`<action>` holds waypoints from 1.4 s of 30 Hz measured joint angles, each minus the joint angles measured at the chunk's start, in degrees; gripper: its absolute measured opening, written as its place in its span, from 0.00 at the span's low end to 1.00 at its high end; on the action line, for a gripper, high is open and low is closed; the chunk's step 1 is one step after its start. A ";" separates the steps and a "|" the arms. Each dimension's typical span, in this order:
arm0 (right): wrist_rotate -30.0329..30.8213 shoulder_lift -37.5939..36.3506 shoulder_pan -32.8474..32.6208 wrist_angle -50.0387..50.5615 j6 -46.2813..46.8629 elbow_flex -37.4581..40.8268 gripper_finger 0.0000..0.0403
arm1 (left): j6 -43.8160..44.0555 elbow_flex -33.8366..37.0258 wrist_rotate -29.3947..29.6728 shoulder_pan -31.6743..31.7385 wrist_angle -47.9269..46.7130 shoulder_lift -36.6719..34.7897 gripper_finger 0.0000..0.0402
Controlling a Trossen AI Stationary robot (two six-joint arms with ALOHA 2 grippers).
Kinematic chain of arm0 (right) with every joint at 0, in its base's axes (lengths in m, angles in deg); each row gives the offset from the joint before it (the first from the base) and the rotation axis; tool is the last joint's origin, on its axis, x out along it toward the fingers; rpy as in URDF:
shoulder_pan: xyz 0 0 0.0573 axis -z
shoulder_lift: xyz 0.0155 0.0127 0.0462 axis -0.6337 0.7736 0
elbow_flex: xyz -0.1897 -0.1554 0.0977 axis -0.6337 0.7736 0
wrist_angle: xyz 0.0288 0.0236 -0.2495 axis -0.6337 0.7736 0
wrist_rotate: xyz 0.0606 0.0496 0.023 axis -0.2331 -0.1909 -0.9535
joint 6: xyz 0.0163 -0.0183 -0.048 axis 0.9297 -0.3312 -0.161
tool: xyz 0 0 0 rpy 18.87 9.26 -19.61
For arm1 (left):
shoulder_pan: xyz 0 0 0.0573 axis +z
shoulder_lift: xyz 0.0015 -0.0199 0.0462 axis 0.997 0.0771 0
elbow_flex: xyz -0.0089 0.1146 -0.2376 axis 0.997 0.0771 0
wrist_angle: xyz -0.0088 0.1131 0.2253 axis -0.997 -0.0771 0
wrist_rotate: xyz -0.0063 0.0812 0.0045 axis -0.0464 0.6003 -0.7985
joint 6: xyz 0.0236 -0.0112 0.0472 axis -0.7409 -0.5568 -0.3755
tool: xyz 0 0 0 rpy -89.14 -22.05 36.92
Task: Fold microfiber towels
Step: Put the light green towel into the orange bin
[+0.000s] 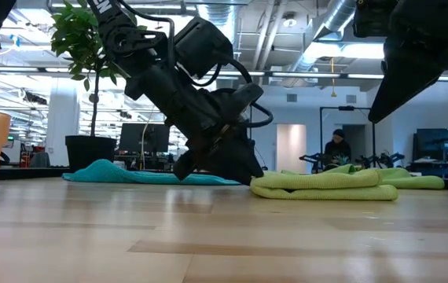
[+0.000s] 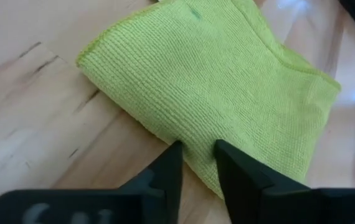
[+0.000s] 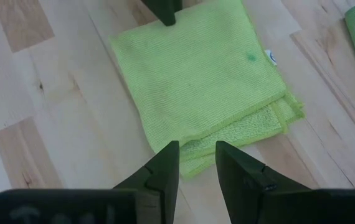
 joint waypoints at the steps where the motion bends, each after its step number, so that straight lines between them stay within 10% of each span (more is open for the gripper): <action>1: 0.00 0.00 0.00 0.00 0.00 0.00 0.32 | -0.63 0.00 -0.01 0.00 -0.12 0.00 0.18; 5: 0.00 0.00 0.00 0.00 0.02 0.00 0.32 | -3.85 0.00 -0.25 0.00 -0.91 0.00 0.03; 26: -0.26 0.00 0.00 -0.14 -0.02 0.00 0.32 | -9.48 0.00 3.18 -7.06 -21.53 -12.47 0.00; 42: 1.18 -0.01 -0.11 -0.02 -0.93 0.00 0.32 | 4.70 0.00 7.40 -19.22 -42.45 -26.16 0.00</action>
